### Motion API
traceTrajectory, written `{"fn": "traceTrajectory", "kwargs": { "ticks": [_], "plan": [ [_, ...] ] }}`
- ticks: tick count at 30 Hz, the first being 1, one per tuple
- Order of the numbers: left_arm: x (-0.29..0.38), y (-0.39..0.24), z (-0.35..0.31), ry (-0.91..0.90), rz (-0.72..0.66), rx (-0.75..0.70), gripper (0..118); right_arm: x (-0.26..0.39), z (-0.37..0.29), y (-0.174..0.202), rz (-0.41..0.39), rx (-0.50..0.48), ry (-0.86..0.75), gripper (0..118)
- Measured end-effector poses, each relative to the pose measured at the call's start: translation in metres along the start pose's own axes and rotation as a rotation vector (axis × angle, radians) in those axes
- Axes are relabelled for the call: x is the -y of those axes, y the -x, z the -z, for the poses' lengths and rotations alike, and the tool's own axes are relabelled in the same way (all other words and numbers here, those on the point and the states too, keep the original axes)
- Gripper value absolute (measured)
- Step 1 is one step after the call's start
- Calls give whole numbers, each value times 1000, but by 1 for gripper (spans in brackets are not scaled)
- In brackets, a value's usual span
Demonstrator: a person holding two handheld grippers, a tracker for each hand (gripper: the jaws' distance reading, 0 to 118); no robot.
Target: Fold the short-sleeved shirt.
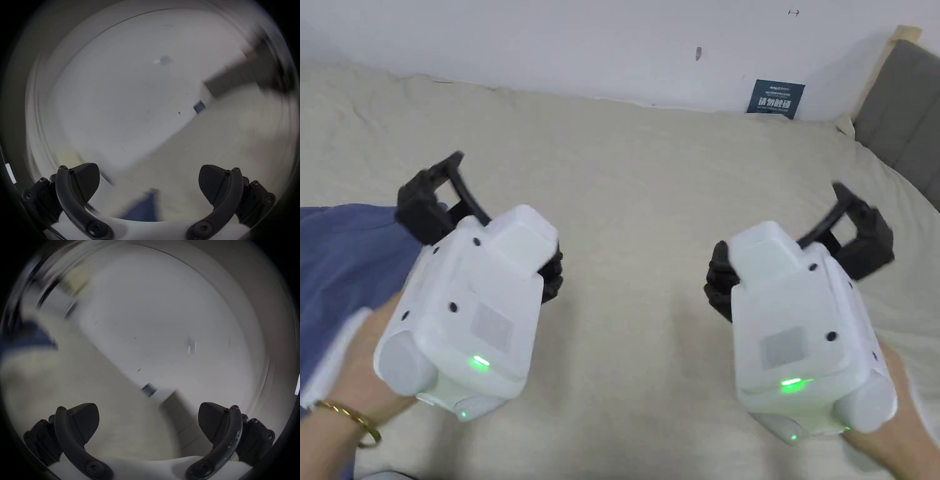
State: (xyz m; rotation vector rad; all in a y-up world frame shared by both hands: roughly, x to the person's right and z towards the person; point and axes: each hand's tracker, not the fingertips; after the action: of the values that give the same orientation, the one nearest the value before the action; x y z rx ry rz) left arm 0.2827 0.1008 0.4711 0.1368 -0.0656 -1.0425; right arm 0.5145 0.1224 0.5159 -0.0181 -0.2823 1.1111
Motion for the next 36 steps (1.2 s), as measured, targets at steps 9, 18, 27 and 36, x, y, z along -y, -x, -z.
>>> {"fn": "traceTrajectory", "kwargs": {
  "ticks": [9, 18, 27, 36],
  "plan": [
    [-1, -2, 1, -493, 956, 10, 118, 4, 11, -2, -1169, 6, -579, 118],
    [-38, 54, 9, -189, -11, 75, 118, -41, 28, -65, -141, -245, -137, 118],
    [-16, 40, 1, 58, -941, 36, 118, 6, 17, -66, 1082, -332, 176, 118],
    [1, 28, -12, 114, -1024, 18, 118, 16, -7, -20, 1034, -298, 208, 118]
  ]
}}
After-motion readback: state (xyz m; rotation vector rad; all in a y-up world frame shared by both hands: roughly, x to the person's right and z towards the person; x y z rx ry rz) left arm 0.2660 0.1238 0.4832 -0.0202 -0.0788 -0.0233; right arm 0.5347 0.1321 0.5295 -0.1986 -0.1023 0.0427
